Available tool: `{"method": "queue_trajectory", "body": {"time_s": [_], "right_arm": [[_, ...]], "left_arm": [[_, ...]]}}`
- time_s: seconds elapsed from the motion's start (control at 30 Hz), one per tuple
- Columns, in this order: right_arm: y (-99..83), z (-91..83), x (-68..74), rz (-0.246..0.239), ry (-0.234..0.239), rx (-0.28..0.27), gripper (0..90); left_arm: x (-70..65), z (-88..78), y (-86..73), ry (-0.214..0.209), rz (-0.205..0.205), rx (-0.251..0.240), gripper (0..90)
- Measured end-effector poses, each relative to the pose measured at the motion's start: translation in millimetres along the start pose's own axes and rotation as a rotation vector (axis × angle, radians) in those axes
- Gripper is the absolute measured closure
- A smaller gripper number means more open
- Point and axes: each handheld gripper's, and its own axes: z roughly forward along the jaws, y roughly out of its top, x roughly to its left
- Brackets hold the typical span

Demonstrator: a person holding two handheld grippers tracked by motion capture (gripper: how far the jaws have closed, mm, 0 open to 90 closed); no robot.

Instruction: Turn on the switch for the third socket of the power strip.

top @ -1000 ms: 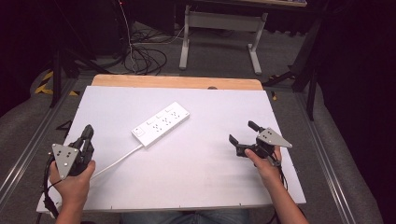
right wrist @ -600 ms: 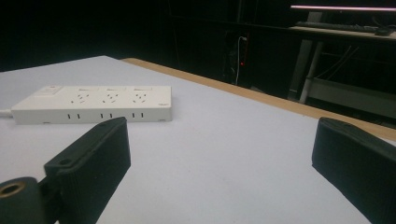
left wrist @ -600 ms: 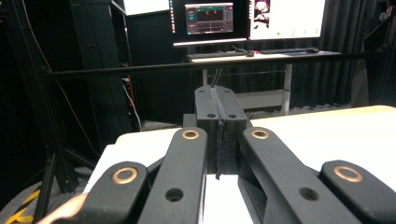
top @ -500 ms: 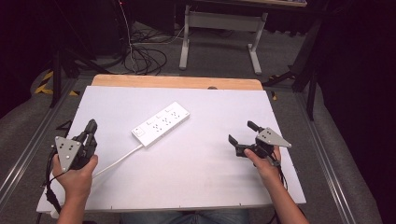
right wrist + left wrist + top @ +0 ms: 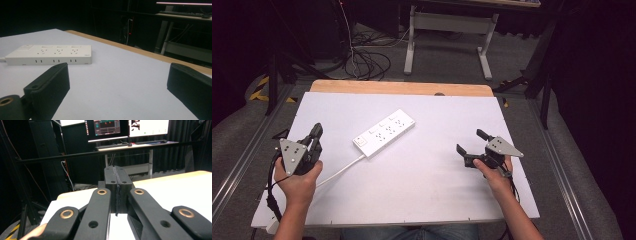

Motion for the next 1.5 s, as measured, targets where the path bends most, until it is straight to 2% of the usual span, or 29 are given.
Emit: {"method": "queue_trajectory", "body": {"time_s": [0.1, 0.27, 0.7, 0.9, 1.17, 1.5], "right_arm": [[0.0, -0.1, 0.2, 0.000, 0.000, 0.001, 5.2], [-0.6, 0.9, 0.4, -0.003, 0.004, 0.004, 5.2], [-2.1, 2.1, -2.0, 0.003, -0.001, 0.015, 5.0], [-2.1, 1.9, -2.2, 0.007, -0.002, 0.014, 4.8], [-1.9, 2.0, -2.0, 0.005, -0.001, 0.014, 4.8], [-2.1, 2.1, -2.9, 0.006, 0.000, 0.015, 4.7]], "left_arm": [[-1.7, 5.2, 1.9, -0.010, -0.013, -0.010, 90.0], [-6.4, 10.8, 0.1, -0.031, -0.025, 0.001, 90.0], [-11.1, 27.2, 2.9, -0.072, -0.010, 0.030, 90.0], [-23.3, 44.4, 8.3, -0.116, -0.006, 0.057, 90.0], [-37.8, 65.2, 11.7, -0.153, 0.004, 0.095, 90.0], [-53.8, 91.4, 14.5, -0.193, 0.043, 0.158, 90.0]]}}
